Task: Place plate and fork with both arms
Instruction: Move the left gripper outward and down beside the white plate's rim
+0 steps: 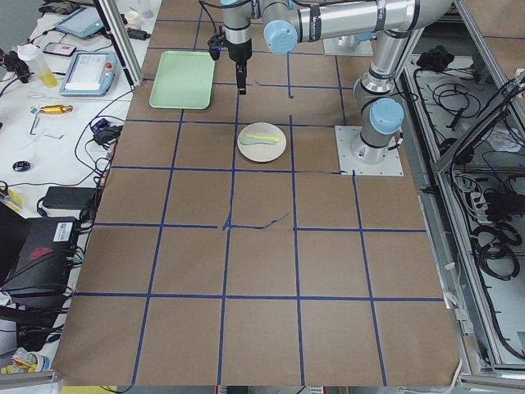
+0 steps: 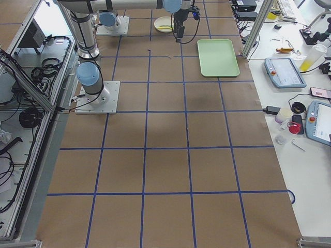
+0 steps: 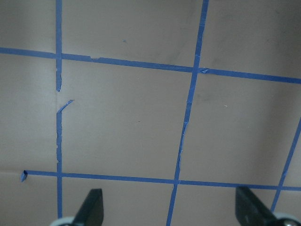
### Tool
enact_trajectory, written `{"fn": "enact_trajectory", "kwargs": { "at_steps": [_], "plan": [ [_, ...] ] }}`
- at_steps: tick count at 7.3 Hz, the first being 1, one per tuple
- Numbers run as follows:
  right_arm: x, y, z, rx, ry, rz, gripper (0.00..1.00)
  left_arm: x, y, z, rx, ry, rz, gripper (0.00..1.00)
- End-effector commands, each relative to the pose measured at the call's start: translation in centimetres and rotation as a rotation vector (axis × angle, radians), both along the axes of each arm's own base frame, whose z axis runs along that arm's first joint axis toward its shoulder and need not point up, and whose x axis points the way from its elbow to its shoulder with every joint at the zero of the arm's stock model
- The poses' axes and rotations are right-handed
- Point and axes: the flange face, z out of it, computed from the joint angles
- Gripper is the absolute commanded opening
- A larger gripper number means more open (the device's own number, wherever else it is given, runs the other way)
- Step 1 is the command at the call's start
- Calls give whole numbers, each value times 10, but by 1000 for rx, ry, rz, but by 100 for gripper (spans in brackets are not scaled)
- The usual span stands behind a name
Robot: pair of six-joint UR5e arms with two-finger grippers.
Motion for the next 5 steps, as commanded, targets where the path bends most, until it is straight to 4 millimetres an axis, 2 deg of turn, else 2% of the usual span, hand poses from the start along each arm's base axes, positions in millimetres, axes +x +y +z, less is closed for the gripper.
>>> {"fn": "enact_trajectory", "kwargs": {
  "at_steps": [1,2,5],
  "plan": [
    [-3,-3,-3,4,-1,-9,100,73,5,-26,52,33,-23,100],
    [-3,-7,-11,18,14,-6,100,98,11,-42,84,58,-8,100],
    [-3,-6,-15,27,17,-4,100,142,30,-101,161,123,-52,100]
  ]
}}
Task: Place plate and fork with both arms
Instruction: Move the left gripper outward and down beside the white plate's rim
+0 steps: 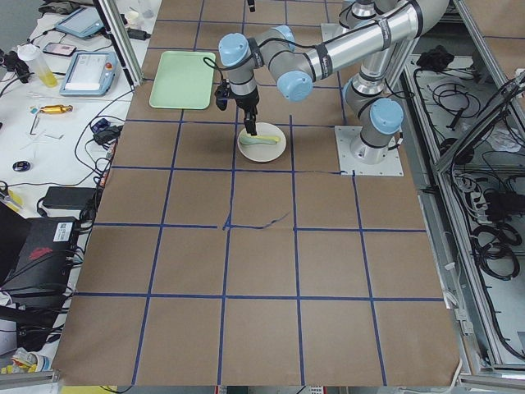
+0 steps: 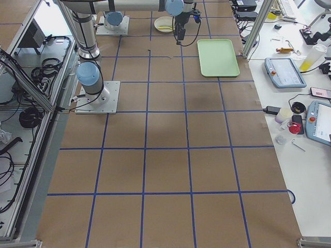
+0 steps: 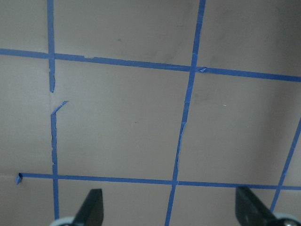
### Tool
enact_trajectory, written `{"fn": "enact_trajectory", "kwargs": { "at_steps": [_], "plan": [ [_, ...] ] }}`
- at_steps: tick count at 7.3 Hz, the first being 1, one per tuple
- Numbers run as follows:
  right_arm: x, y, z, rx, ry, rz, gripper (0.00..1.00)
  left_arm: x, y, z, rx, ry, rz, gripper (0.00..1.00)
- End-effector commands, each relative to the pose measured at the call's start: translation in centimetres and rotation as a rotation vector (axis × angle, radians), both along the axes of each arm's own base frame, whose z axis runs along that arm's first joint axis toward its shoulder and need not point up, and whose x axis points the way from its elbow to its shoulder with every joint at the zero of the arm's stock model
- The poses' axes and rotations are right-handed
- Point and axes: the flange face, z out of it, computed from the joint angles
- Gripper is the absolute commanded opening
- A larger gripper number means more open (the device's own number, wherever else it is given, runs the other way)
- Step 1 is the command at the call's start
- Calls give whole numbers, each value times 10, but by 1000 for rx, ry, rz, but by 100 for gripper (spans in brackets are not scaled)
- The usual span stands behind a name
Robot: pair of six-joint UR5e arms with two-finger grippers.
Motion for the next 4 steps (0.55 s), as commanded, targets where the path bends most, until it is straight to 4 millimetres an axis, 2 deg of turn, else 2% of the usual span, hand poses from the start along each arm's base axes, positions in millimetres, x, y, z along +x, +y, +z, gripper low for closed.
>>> {"fn": "enact_trajectory", "kwargs": {
  "at_steps": [1,3,4],
  "plan": [
    [0,0,-2,5,0,1,100,28,7,-41,11,60,3,100],
    [-1,1,-6,10,5,2,100,38,7,-85,-3,76,-27,100],
    [-1,2,-8,14,9,2,100,34,12,-113,30,98,-24,94]
  ]
}}
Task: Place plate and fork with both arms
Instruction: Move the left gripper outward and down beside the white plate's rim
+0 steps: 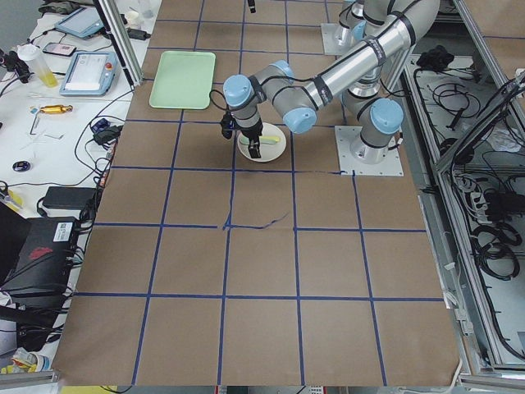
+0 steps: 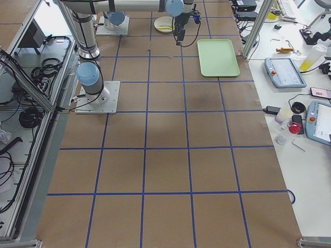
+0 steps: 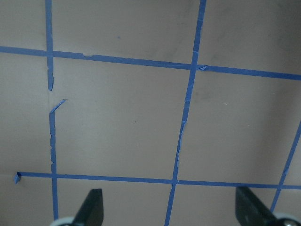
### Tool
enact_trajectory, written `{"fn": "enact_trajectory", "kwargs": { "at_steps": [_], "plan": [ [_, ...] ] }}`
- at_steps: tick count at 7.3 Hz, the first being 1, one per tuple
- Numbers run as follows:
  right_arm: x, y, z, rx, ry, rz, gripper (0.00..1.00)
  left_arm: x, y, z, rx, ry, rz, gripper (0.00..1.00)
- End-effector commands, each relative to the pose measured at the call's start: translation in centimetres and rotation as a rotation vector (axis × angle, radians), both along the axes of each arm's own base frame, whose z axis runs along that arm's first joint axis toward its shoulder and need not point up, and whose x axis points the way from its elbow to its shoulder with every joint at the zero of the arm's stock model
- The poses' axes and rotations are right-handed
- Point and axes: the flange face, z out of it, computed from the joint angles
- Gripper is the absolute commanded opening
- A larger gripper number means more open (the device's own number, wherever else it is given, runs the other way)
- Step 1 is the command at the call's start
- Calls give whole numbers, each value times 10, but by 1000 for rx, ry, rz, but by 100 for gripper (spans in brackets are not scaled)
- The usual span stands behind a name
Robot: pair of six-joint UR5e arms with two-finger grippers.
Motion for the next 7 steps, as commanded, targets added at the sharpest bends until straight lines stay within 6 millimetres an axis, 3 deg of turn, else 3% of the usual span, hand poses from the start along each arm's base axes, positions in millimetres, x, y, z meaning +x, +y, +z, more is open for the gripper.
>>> {"fn": "enact_trajectory", "kwargs": {
  "at_steps": [1,4,7],
  "plan": [
    [-1,1,-3,4,11,2,100,1,3,-46,39,21,-15,94],
    [-2,1,-3,8,12,-1,100,2,0,-77,85,56,-15,92],
    [-1,2,-4,11,6,0,100,1,2,-91,110,71,-13,74]
  ]
}}
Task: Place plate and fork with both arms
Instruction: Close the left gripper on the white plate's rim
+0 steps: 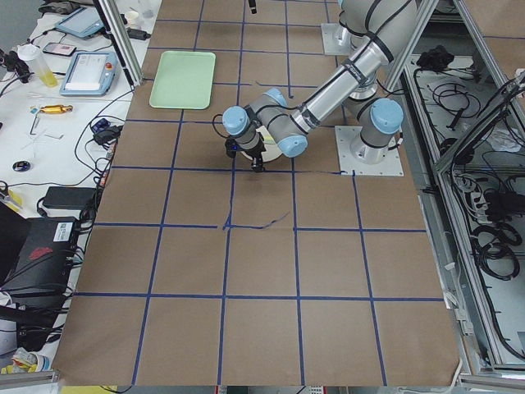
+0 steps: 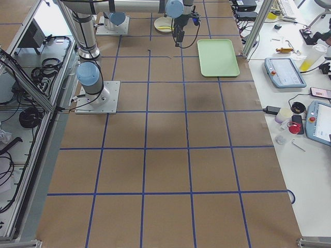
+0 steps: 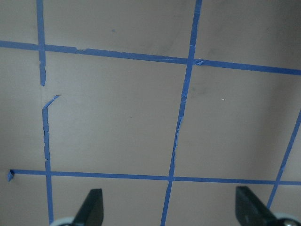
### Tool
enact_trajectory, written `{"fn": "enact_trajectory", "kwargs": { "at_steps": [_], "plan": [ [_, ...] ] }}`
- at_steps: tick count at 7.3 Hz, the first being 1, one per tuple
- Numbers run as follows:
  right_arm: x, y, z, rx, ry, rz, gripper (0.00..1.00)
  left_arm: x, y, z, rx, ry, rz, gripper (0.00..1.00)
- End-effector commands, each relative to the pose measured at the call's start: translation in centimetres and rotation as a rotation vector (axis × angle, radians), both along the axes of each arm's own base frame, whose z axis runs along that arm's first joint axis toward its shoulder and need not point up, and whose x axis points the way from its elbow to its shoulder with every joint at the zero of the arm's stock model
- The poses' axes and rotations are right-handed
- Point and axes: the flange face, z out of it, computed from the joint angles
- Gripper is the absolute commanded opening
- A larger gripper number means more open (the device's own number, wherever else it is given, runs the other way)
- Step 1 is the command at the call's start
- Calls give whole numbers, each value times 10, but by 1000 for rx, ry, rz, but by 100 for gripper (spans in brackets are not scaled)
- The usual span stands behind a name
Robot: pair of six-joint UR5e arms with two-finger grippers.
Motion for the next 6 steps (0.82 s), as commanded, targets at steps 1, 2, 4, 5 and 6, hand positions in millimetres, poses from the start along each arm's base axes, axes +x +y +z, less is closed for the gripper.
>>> {"fn": "enact_trajectory", "kwargs": {
  "at_steps": [1,2,4,5,6],
  "plan": [
    [0,0,0,-2,-6,-2,100,-2,2,-11,18,12,0,70],
    [1,0,0,0,-6,-1,100,-4,2,-14,24,18,-4,68],
    [1,0,0,-1,-2,0,100,-4,2,-21,36,24,-7,55],
    [0,0,0,0,0,1,100,-3,1,-20,32,22,-7,9],
    [1,0,-1,1,-2,2,100,-3,0,-19,29,21,-7,0]
  ]
}}
